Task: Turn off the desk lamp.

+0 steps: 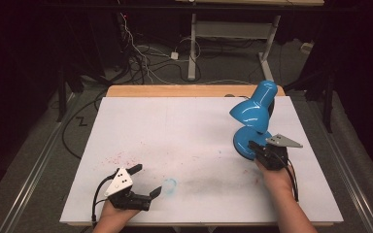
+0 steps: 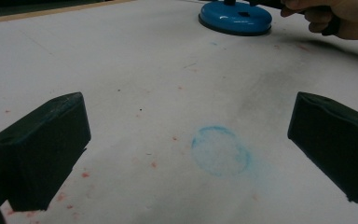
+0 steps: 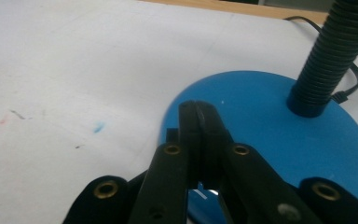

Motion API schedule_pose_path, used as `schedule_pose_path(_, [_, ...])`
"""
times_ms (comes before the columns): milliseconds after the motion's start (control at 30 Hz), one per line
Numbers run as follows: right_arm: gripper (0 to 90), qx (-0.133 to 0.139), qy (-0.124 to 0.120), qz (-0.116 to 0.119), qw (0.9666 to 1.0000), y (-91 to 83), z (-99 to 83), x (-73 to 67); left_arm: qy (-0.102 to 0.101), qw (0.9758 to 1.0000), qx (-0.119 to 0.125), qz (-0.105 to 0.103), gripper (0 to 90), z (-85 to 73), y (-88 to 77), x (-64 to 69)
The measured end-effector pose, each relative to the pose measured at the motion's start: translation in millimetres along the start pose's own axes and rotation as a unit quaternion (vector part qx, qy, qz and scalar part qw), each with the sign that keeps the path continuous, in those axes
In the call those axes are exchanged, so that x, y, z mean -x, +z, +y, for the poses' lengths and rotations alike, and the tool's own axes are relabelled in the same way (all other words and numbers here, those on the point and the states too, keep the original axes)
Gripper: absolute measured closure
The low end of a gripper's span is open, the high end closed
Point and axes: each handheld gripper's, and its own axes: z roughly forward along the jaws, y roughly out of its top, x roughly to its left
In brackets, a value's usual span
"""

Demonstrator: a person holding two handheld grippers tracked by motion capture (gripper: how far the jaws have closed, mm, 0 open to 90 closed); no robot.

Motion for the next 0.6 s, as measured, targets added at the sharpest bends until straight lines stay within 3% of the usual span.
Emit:
schedule_pose_path(433, [90.0, 0.010, -0.016, 0.030, 0.9994, -27.0, -15.9, -24.8, 0.001, 1.0000, -0.001, 0.000, 0.0, 0.1, 0.2, 0.3])
schedule_pose_path(600, [90.0, 0.000, -0.020, 0.043, 0.9989, -39.0, -34.2, -35.4, 0.002, 1.0000, 0.000, -0.001, 0.0, 0.0, 0.1, 0.3])
